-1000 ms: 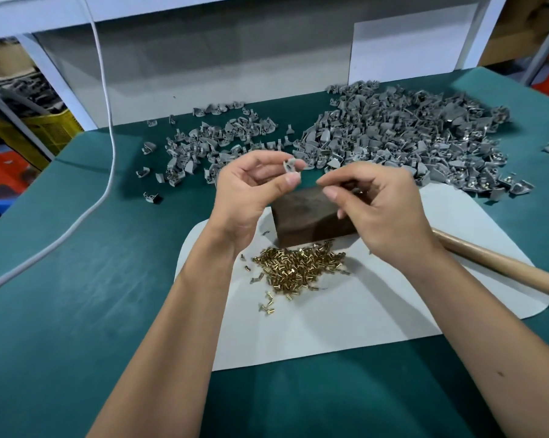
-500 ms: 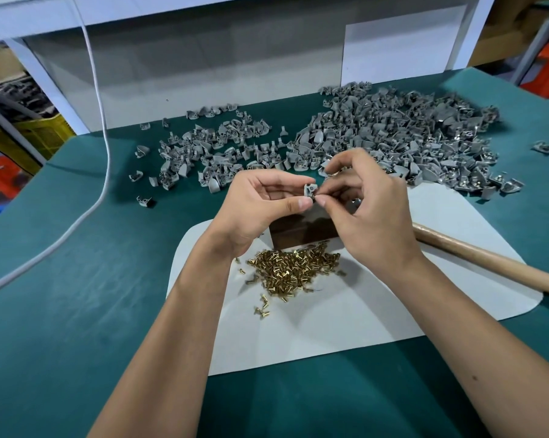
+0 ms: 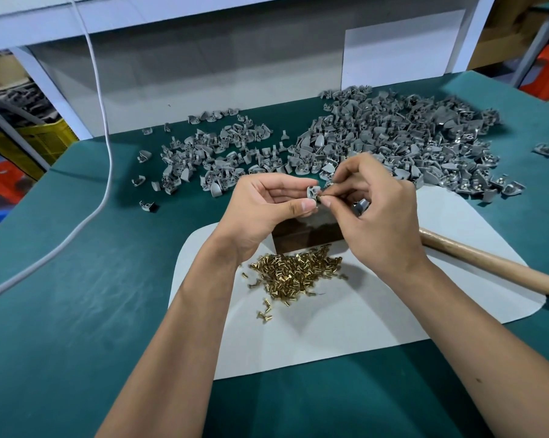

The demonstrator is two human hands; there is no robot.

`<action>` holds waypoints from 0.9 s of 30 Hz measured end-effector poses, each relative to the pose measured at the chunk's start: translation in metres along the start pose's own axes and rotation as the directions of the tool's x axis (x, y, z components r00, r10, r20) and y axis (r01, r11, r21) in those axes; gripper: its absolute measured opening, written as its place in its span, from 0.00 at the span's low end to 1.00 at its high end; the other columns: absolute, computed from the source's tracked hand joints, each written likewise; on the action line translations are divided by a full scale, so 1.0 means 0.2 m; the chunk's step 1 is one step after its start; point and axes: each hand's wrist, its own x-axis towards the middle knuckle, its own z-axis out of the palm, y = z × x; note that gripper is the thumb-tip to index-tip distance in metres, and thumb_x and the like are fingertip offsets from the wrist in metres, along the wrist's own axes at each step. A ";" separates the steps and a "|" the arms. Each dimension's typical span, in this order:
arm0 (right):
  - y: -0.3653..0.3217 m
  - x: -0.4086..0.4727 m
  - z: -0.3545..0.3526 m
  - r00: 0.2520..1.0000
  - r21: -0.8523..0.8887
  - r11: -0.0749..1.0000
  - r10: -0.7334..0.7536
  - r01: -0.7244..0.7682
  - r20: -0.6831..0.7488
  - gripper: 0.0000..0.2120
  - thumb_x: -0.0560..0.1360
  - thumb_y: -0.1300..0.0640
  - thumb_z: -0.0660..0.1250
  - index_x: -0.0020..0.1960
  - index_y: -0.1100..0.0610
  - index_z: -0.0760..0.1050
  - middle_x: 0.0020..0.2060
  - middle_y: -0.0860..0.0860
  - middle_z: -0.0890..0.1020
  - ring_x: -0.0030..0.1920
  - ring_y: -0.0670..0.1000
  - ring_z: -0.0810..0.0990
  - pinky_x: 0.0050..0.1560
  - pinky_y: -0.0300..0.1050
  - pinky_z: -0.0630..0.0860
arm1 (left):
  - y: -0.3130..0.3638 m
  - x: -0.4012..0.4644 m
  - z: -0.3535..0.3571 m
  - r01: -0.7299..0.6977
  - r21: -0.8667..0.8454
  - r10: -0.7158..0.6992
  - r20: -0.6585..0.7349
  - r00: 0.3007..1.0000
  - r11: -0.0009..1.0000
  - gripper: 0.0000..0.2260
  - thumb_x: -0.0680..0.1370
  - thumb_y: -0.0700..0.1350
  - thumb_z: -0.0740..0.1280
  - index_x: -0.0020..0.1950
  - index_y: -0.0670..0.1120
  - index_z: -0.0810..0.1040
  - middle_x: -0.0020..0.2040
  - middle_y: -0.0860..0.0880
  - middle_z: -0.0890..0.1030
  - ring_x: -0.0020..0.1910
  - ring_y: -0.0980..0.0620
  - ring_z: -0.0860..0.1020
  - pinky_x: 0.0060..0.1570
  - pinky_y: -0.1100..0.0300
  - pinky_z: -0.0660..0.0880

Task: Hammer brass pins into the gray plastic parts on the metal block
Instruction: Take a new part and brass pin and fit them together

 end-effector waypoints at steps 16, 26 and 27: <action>-0.01 -0.01 0.02 1.000 0.013 1.000 -0.021 0.021 0.001 0.13 0.72 0.68 0.75 0.48 0.57 0.74 0.38 0.48 0.81 0.39 0.46 0.81 0.39 0.42 0.79 | 0.01 0.00 0.03 -0.016 -0.013 0.016 -0.025 1.000 1.000 0.15 0.65 0.35 0.79 0.50 0.39 0.85 0.38 0.46 0.86 0.37 0.51 0.84 0.40 0.62 0.81; 0.01 -0.02 0.03 0.999 -0.028 1.000 0.001 0.000 0.036 0.14 0.72 0.70 0.75 0.49 0.57 0.74 0.39 0.48 0.80 0.40 0.44 0.80 0.41 0.36 0.78 | 0.00 0.00 0.06 -0.028 0.099 0.033 -0.052 0.998 0.995 0.13 0.68 0.28 0.77 0.50 0.38 0.85 0.40 0.44 0.86 0.39 0.50 0.84 0.45 0.60 0.83; 0.01 -0.01 0.03 1.000 -0.019 1.000 -0.006 0.006 0.026 0.13 0.72 0.69 0.75 0.50 0.58 0.74 0.40 0.49 0.81 0.41 0.44 0.81 0.43 0.37 0.79 | 0.00 0.00 0.06 -0.026 0.092 0.032 -0.063 0.998 0.995 0.13 0.69 0.29 0.78 0.50 0.39 0.85 0.40 0.45 0.86 0.38 0.51 0.84 0.45 0.61 0.83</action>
